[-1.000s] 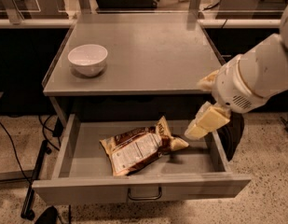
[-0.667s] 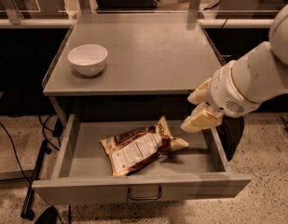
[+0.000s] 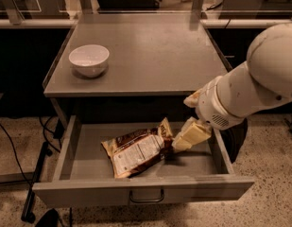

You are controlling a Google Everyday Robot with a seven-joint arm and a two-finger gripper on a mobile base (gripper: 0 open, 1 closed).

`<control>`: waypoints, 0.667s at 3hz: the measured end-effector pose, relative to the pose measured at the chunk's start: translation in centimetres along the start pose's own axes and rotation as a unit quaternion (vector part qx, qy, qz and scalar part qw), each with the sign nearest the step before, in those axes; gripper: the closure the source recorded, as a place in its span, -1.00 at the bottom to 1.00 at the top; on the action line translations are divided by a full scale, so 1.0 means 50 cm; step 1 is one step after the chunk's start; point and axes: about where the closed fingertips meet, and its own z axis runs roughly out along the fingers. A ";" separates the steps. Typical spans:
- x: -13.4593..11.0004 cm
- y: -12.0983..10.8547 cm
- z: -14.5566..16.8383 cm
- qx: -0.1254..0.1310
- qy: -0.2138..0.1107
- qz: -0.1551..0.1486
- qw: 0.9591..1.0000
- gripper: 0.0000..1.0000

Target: Pick brown chip bag from top drawer and place on counter

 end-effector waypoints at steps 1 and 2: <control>-0.007 0.002 0.051 -0.001 0.000 0.001 1.000 -0.40; -0.014 -0.001 0.102 -0.004 0.000 0.008 1.000 -0.42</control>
Offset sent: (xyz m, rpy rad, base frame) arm 0.0336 0.0403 -0.0681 0.0186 0.0357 -0.0243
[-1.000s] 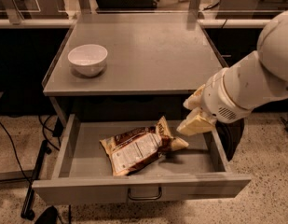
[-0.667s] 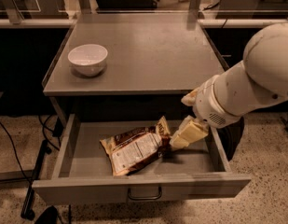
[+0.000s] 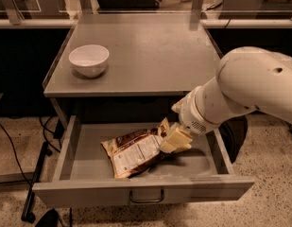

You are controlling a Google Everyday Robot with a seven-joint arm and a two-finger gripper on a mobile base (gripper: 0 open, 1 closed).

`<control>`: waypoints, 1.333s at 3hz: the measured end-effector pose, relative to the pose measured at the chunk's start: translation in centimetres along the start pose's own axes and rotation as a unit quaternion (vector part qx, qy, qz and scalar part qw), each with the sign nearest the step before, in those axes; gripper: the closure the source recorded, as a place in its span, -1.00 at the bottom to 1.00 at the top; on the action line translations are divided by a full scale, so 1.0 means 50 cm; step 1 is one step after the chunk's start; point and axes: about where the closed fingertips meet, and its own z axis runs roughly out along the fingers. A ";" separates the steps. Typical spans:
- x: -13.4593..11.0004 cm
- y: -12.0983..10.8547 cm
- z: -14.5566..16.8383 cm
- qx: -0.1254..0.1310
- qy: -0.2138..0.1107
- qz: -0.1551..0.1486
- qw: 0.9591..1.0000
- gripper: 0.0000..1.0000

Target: Pick brown chip bag from top drawer and place on counter

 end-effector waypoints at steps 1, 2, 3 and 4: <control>-0.012 0.004 0.074 -0.008 0.001 0.008 1.000 -0.54; -0.020 0.012 0.117 -0.014 0.001 0.013 1.000 -0.54; -0.039 0.042 0.169 -0.035 0.004 0.006 0.999 -0.52; -0.054 0.077 0.216 -0.056 0.010 -0.008 0.998 -0.54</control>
Offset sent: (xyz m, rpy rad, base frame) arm 0.0227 0.0473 -0.0687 0.0238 0.0540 -0.0182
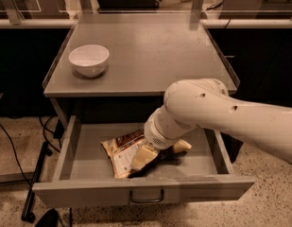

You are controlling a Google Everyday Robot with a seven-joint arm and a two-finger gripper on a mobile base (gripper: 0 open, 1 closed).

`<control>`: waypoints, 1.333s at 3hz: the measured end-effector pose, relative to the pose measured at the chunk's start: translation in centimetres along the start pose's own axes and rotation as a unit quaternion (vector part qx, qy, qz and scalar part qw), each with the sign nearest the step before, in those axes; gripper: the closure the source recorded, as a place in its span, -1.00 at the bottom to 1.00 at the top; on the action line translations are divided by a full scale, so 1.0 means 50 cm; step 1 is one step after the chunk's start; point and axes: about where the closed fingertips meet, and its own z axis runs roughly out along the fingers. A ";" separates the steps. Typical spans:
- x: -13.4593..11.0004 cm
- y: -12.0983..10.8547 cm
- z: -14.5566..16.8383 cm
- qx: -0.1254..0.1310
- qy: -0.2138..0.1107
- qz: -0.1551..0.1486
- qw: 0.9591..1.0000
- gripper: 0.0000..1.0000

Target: Pick brown chip bag from top drawer and place on counter

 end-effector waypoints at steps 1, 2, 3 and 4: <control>-0.020 0.017 0.040 -0.012 0.003 -0.013 1.000 -0.60; -0.020 -0.018 0.062 0.002 0.004 -0.013 1.000 -0.53; -0.010 -0.049 0.063 0.014 0.004 -0.008 1.000 -0.74; -0.010 -0.049 0.063 0.014 0.005 -0.008 1.000 -1.00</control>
Offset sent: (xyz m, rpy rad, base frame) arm 0.0288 0.0251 -0.0308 -0.0161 -0.0232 0.0154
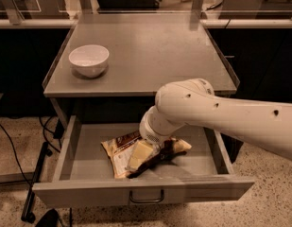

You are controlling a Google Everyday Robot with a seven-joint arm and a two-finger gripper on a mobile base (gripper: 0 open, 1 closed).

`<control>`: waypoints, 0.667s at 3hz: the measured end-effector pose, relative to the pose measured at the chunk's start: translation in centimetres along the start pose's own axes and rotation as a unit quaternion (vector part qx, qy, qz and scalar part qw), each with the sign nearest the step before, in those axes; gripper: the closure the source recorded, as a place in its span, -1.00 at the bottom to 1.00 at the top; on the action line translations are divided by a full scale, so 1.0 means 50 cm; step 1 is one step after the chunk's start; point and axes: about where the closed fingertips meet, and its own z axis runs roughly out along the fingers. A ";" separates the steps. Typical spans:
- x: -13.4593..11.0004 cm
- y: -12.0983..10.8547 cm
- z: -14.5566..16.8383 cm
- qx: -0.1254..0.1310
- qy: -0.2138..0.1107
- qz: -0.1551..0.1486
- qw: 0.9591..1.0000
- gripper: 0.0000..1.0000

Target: Pick brown chip bag from top drawer and place on counter

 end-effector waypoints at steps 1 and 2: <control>0.013 -0.007 -0.010 0.033 0.018 -0.014 0.999 -1.00; 0.043 -0.029 -0.019 0.079 0.040 -0.022 0.996 -0.62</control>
Offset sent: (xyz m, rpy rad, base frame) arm 0.0157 -0.0502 -0.0024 -0.1989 -0.2192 -0.0874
